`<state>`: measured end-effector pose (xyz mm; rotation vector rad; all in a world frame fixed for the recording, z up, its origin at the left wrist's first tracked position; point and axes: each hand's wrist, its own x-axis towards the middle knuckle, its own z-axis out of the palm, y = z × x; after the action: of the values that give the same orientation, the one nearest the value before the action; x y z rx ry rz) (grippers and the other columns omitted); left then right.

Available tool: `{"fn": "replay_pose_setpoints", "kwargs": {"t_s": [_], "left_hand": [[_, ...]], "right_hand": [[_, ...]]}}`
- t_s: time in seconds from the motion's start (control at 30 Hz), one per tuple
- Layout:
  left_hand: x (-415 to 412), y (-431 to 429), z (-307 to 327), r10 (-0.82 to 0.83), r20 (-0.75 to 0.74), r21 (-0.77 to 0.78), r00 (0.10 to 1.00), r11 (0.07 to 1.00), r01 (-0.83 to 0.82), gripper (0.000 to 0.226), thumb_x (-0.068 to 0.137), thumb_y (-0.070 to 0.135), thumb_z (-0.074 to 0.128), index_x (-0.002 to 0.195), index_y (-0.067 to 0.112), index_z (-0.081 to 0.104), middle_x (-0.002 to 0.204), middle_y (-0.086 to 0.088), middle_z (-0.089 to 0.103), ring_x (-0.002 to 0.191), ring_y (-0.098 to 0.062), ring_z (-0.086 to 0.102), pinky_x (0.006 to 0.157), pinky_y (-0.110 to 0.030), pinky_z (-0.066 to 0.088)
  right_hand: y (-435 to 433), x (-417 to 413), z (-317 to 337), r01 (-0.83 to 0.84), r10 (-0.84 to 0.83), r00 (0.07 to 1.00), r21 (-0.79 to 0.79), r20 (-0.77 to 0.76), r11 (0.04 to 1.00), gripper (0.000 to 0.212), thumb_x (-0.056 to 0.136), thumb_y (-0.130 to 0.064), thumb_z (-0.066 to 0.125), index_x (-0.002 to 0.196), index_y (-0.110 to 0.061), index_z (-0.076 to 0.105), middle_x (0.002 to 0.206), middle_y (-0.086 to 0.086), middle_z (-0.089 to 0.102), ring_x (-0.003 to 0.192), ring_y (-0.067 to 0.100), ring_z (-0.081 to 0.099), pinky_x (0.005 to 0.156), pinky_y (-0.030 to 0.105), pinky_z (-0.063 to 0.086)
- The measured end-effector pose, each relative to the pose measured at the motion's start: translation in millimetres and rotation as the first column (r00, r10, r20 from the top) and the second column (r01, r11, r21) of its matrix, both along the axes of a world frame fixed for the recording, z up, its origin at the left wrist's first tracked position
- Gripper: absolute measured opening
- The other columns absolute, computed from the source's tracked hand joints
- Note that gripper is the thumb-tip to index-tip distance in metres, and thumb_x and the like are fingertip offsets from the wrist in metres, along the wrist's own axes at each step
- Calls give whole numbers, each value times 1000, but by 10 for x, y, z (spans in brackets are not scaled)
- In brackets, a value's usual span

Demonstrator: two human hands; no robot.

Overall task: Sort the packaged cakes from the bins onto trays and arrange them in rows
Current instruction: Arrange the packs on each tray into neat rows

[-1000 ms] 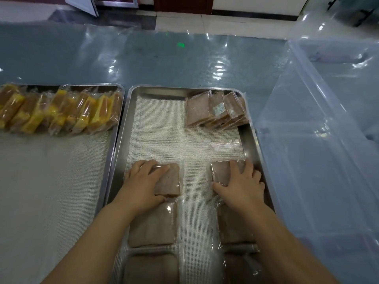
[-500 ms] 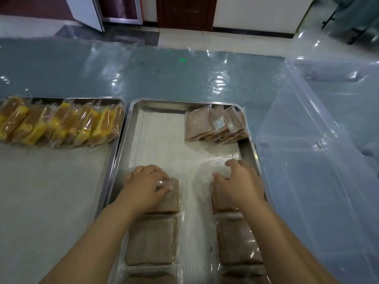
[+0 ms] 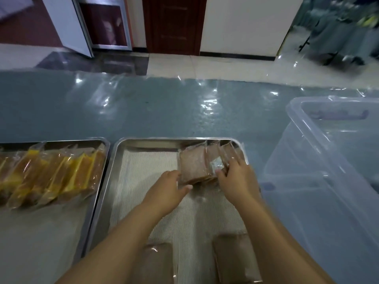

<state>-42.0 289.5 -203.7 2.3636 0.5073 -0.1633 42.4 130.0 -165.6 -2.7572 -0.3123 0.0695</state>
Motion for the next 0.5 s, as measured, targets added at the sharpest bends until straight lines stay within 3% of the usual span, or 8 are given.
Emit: {"fn": "replay_pose_setpoints", "kwargs": {"t_s": [0.07, 0.13, 0.3, 0.4, 0.5], "left_hand": [[131, -5, -70, 57, -39, 2, 998, 998, -57, 51, 90, 53, 50, 124, 15, 51, 124, -3, 49, 95, -14, 52, 80, -28, 44], [229, -27, -125, 112, -62, -8, 992, 994, -113, 55, 90, 59, 42, 118, 13, 53, 121, -6, 46, 87, -15, 50, 74, -29, 43], [408, -171, -212, 240, -95, -44, 966, 968, -245, 66, 83, 70, 42, 122, 19, 56, 124, -8, 43, 103, -25, 53, 88, -38, 47], [406, -237, -222, 320, -94, -128, 943, 935, -330, 73, 64, 83, 44, 106, 25, 60, 111, -1, 56, 99, -24, 56, 87, -44, 49], [348, -245, -185, 408, -24, -335, 913, 857, -392, 47, 76, 61, 64, 102, 23, 55, 100, 7, 59, 95, -17, 58, 86, -38, 50]], "right_hand": [[-6, 20, -90, -6, 6, 1000, -54, 7, 999, 37, 95, -37, 51, 127, -18, 54, 134, 3, 47, 119, 25, 40, 93, 37, 41], [-29, 28, -157, 4, -4, 1000, -13, 17, 1000, 36, 94, -37, 53, 125, -21, 56, 129, 2, 50, 116, 22, 39, 91, 35, 41], [-82, 40, -220, 19, -16, 1000, 131, -21, 991, 39, 90, -41, 60, 125, -24, 59, 122, -3, 56, 114, 17, 39, 93, 35, 41], [-118, 17, -227, -14, 16, 1000, 180, -8, 984, 37, 90, -37, 61, 124, -23, 61, 119, -4, 60, 111, 14, 42, 91, 32, 41], [-140, -18, -225, -31, 41, 999, 248, -33, 968, 37, 89, -32, 64, 125, -23, 62, 118, -5, 63, 110, 13, 49, 92, 30, 43]]}}
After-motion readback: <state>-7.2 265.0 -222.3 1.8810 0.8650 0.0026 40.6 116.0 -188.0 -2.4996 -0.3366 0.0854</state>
